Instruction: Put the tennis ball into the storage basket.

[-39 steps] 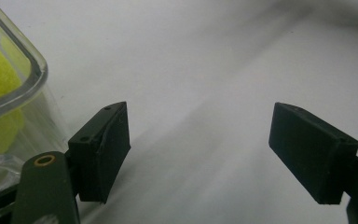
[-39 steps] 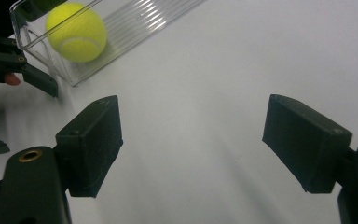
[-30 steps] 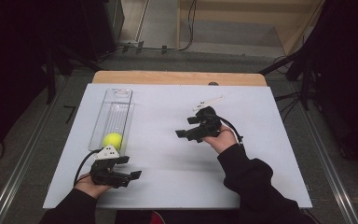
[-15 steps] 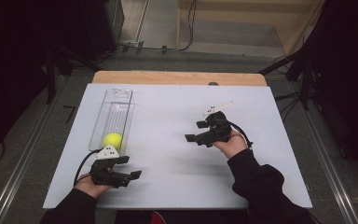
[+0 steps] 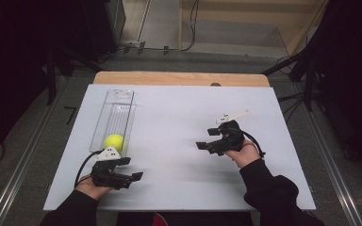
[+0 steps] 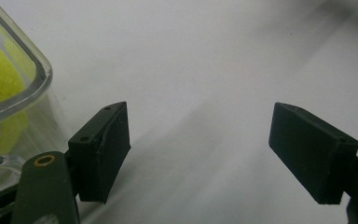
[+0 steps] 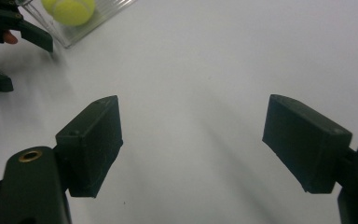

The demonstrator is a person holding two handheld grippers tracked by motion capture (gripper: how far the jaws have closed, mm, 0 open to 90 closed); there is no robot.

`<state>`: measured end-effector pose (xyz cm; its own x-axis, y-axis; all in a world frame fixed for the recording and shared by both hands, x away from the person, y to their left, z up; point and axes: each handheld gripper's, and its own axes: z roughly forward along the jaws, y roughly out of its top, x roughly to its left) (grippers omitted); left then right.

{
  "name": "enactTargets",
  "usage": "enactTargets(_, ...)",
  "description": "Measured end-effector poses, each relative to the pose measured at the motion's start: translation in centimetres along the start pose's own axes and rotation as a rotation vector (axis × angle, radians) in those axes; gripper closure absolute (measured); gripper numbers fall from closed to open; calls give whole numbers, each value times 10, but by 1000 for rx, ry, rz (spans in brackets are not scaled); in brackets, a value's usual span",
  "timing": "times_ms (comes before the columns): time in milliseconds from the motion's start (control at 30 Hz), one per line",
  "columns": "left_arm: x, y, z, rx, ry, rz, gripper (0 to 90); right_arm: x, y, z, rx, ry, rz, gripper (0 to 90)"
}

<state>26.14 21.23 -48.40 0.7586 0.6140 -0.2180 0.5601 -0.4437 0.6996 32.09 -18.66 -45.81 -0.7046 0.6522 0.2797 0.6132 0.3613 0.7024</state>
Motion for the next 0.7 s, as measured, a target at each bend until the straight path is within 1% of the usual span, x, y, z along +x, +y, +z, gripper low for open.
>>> enactTargets(100, 0, 0, 0, 0, 1, 0, 212, -2, -6, -3, -3, -13, 7, 177)
enactTargets(433, 0, 0, 0, 2, 2, 1, 212, -8, -23, -17, -18, -32, 34, 177)
enactTargets(633, 0, 0, 0, 2, 6, 2, 212, -10, -36, -24, -10, -41, 57, 177)
enactTargets(700, 0, 0, 0, -1, 7, -1, 212, -10, -40, -27, -18, -55, 62, 177)
